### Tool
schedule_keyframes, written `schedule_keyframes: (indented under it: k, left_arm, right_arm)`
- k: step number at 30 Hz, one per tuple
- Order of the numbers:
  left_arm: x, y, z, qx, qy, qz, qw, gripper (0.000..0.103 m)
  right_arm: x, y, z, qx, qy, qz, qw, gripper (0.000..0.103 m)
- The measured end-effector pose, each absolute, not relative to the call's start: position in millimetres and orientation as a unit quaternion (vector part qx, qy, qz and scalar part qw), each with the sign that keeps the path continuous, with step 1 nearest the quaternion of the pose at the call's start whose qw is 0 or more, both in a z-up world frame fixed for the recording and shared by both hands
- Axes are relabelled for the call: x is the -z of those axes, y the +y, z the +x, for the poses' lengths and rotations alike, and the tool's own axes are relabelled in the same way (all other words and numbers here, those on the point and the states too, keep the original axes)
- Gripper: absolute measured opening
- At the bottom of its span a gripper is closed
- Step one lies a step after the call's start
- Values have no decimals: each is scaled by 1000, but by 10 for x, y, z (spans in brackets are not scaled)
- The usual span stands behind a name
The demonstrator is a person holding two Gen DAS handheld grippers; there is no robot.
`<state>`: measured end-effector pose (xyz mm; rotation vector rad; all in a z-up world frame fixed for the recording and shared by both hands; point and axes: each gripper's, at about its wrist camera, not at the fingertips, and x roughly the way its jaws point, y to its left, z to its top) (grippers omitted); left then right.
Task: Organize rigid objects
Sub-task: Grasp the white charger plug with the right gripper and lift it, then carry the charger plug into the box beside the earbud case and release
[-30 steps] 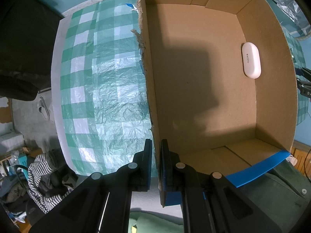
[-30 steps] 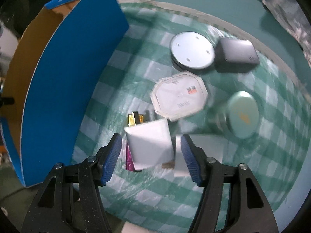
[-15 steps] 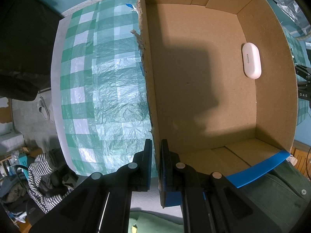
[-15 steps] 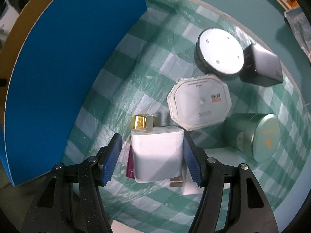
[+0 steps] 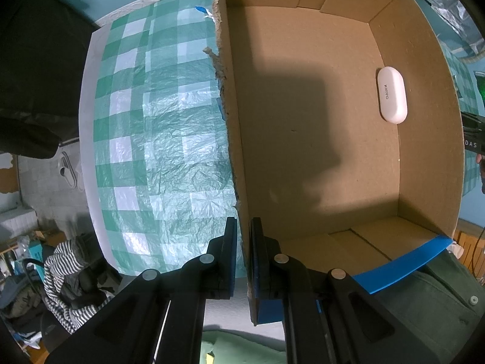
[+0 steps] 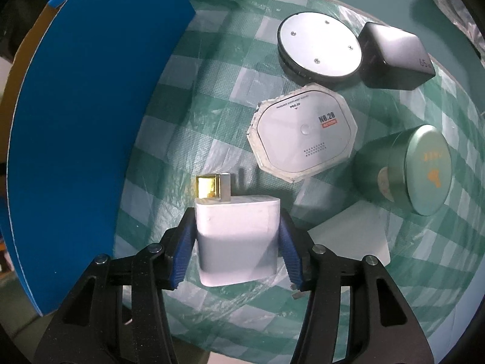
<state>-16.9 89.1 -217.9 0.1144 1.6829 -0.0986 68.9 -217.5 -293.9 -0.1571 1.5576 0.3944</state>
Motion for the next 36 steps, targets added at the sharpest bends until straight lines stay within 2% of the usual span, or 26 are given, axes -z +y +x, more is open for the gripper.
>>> schedule_keyframes:
  k: [17, 36]
  left_arm:
    - [2174, 891, -167, 45, 744, 50, 665, 9]
    - [2175, 881, -181, 46, 744, 53, 665, 9]
  right_arm:
    - [2603, -2093, 489, -185, 672, -82, 713, 52]
    - [1849, -1936, 492, -192, 632, -87, 746, 52]
